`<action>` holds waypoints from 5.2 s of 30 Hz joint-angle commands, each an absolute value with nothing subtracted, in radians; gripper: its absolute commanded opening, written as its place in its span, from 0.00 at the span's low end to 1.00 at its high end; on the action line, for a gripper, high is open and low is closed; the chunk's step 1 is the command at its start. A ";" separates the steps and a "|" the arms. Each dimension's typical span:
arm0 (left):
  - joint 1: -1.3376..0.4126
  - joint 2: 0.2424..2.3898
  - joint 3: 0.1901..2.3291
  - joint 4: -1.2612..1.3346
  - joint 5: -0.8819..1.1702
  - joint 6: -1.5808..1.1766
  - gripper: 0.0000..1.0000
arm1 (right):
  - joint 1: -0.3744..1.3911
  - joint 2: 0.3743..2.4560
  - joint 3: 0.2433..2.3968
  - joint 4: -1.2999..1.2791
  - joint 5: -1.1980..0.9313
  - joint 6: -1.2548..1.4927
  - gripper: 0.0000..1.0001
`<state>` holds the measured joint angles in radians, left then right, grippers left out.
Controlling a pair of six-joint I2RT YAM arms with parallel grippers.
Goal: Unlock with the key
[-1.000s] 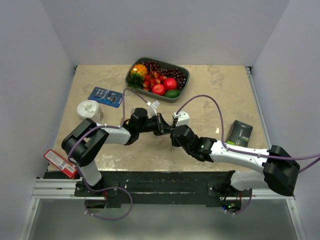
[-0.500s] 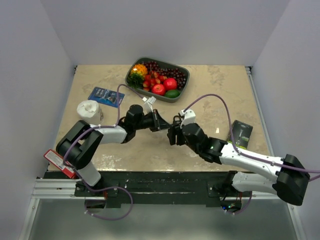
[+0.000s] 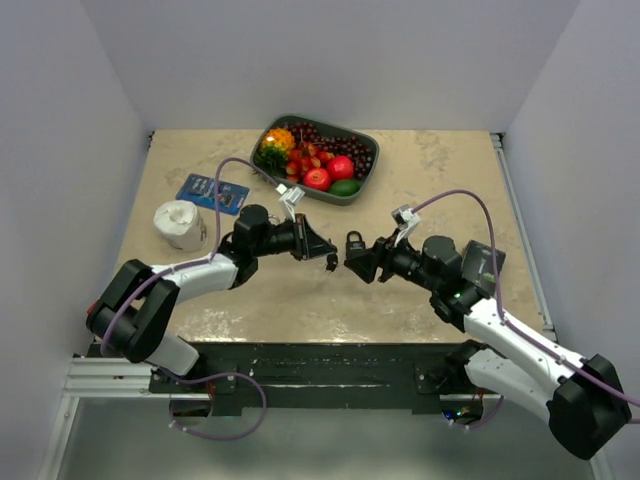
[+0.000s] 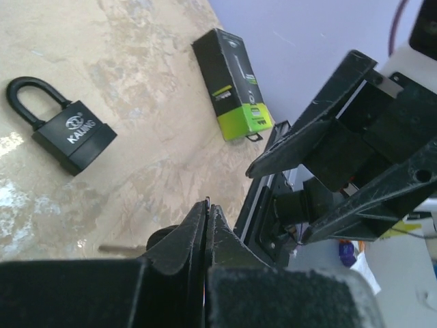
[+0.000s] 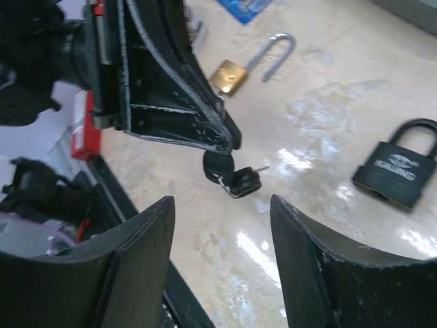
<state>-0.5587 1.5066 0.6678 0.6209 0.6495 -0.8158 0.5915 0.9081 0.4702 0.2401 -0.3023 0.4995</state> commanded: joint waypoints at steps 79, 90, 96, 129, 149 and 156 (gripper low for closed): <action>-0.764 1.402 0.879 0.109 0.076 -0.524 0.98 | 0.393 0.838 0.512 0.182 -0.145 0.485 0.00; -0.856 1.734 1.149 -0.164 -0.132 -0.595 0.98 | 0.362 0.727 0.581 0.054 -0.002 0.379 0.00; -0.857 1.850 1.244 -0.198 -0.118 -0.618 0.99 | 0.360 0.698 0.583 0.063 -0.014 0.385 0.00; -0.888 2.256 1.669 -0.551 -0.242 -0.538 0.89 | 0.362 0.630 0.483 0.075 -0.064 0.334 0.00; -0.833 2.117 1.441 -0.320 -0.014 -0.650 0.00 | 0.362 0.649 0.466 0.054 -0.074 0.322 0.00; -0.787 1.936 1.286 -0.039 0.146 -0.817 0.00 | 0.360 0.673 0.416 0.110 -0.159 0.383 0.00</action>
<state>-0.7975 2.0243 1.3495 -0.1867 -0.0143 -0.6830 0.3634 0.6594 0.4404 0.0406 -0.0982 0.3511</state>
